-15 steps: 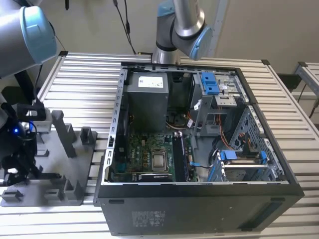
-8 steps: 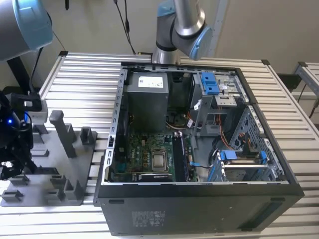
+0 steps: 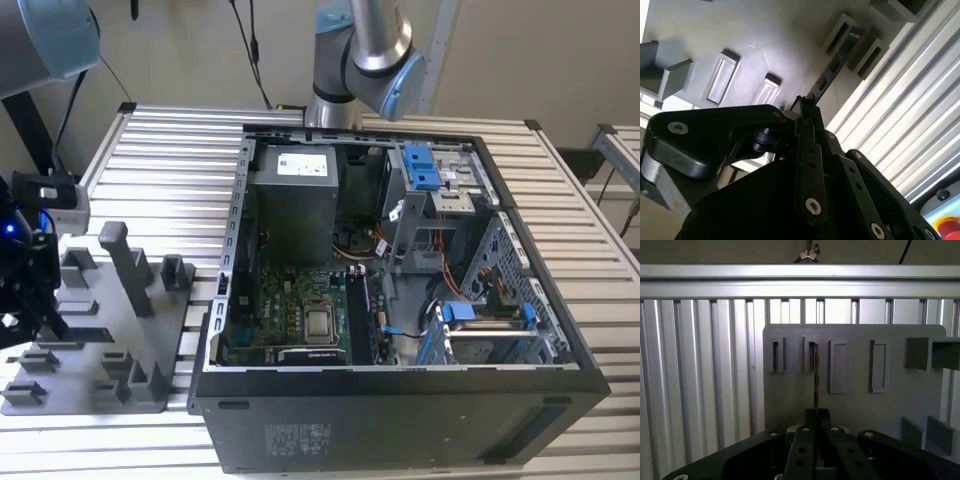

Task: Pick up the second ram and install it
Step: 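Pick up the second ram and move it above second insertion slot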

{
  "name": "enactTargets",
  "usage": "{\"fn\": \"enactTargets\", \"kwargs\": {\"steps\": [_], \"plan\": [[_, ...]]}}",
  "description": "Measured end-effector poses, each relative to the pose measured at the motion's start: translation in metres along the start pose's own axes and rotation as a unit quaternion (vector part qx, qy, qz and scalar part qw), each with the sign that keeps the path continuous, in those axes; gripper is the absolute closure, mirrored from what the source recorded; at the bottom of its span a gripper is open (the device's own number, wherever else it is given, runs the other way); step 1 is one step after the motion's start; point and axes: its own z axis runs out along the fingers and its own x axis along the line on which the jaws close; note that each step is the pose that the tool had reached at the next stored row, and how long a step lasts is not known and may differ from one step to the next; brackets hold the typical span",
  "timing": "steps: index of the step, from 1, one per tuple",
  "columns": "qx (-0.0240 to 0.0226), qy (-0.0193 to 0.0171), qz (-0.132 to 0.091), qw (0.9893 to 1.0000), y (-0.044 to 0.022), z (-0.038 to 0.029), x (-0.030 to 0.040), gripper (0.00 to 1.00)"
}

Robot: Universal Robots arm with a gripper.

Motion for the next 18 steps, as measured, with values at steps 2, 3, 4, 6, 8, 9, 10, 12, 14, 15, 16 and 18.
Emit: {"fn": "enactTargets", "kwargs": {"steps": [2, 3, 4, 6, 8, 9, 10, 12, 14, 15, 16, 18], "plan": [[0.0000, 0.0000, 0.000, 1.0000, 0.0000, -0.0018, -0.0001, 0.86], [0.0000, 0.0000, 0.000, 1.0000, 0.0000, -0.0028, -0.0001, 0.86], [0.0000, 0.0000, 0.000, 1.0000, 0.0000, -0.0038, -0.0001, 0.86], [0.0000, 0.0000, 0.000, 1.0000, 0.0001, -0.0057, -0.0002, 0.86], [0.0001, -0.0001, 0.000, 1.0000, 0.0001, -0.0074, -0.0002, 0.86], [0.0000, 0.0000, 0.000, 1.0000, 0.0002, -0.0083, -0.0003, 0.86], [0.0001, -0.0001, 0.000, 1.0000, 0.0002, -0.0091, -0.0003, 0.86], [0.0001, 0.0000, 0.000, 1.0000, 0.0004, -0.0109, -0.0003, 0.86], [0.0001, 0.0000, 0.001, 1.0000, 0.0006, -0.0128, -0.0004, 0.86], [0.0002, 0.0000, 0.001, 1.0000, 0.0007, -0.0138, -0.0004, 0.86], [0.0002, 0.0000, 0.001, 1.0000, 0.0008, -0.0147, -0.0005, 0.86], [0.0004, 0.0000, 0.001, 1.0000, 0.0011, -0.0166, -0.0005, 0.86]]}}
